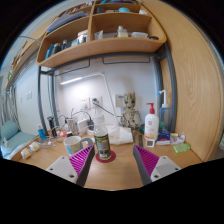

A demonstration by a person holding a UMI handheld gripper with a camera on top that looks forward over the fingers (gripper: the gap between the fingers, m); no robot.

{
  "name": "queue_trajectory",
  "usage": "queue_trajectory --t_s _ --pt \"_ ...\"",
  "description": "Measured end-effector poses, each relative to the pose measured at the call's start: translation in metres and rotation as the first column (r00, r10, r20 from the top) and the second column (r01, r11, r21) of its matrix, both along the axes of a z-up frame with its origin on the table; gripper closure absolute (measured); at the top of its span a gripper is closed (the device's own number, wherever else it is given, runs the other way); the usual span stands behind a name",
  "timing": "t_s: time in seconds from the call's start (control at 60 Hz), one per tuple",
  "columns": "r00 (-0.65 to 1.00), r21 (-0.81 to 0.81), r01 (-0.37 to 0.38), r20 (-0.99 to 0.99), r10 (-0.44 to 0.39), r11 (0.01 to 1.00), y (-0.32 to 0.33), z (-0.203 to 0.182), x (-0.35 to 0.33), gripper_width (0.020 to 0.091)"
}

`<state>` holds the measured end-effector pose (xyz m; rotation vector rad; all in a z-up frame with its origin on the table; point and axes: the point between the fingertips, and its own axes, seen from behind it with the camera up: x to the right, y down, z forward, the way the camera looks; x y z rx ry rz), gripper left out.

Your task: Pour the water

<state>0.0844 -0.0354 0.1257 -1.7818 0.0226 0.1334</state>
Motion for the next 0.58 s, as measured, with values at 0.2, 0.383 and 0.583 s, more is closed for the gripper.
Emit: queue_trajectory --t_s 0.2,0.383,0.583 --pt "0.997 0.070 0.042 0.055 -0.046 0.997 -0.031 0.026 0.017 0.0314" --pt "0.998 0.082 0.015 0.052 -0.020 0.997 -0.045 0.031 0.017 0.0318" --pt "1.000 0.084 -0.015 0.001 0.015 0.996 -0.045 0.027 0.011 0.0318"
